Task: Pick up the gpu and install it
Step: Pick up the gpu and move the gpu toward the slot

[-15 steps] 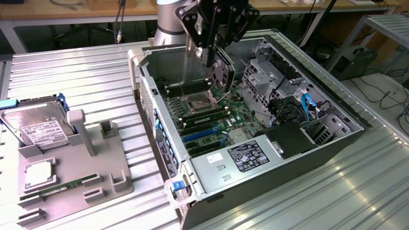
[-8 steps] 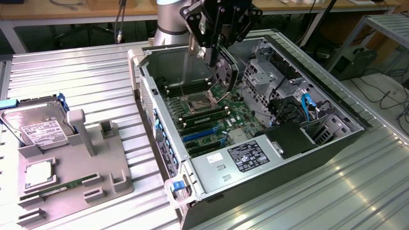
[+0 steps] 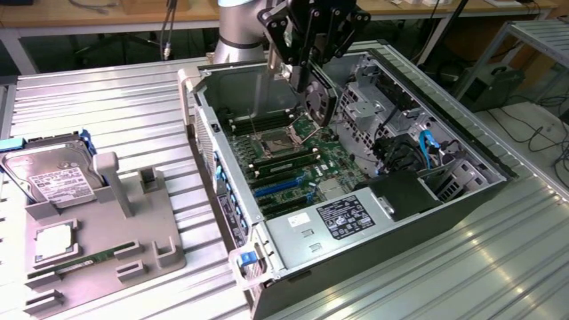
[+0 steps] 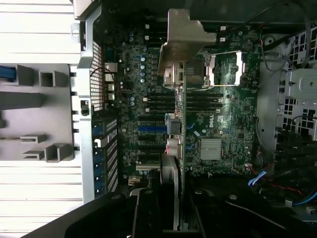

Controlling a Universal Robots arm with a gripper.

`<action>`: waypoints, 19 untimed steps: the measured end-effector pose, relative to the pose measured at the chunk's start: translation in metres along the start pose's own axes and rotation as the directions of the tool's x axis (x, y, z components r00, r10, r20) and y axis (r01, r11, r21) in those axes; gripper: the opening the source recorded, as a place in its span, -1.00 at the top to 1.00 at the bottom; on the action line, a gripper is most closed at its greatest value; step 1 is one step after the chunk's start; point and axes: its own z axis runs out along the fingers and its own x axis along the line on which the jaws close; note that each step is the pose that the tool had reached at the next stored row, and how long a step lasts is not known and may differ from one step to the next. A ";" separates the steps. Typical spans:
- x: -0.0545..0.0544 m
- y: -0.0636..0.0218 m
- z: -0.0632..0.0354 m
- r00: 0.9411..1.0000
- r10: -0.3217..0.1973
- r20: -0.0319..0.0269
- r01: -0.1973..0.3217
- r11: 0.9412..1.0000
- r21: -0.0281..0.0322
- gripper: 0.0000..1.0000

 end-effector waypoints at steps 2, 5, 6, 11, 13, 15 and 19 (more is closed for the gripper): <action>-0.002 0.0000 0.0001 1.000 0.000 0.000 0.000 1.000 0.000 0.45; -0.005 0.0000 0.0001 1.000 0.000 0.000 0.000 1.000 0.000 0.45; -0.006 -0.0001 0.0002 1.000 0.000 0.000 0.000 1.000 0.000 0.45; -0.012 -0.0001 0.0004 1.000 0.000 0.000 0.000 1.000 0.000 0.45; -0.015 -0.0001 0.0004 1.000 0.000 0.000 0.000 1.000 0.000 0.45; -0.017 -0.0001 0.0005 1.000 0.000 0.000 0.000 1.000 0.000 0.45; -0.022 -0.0001 0.0006 1.000 0.000 0.000 0.000 1.000 0.000 0.45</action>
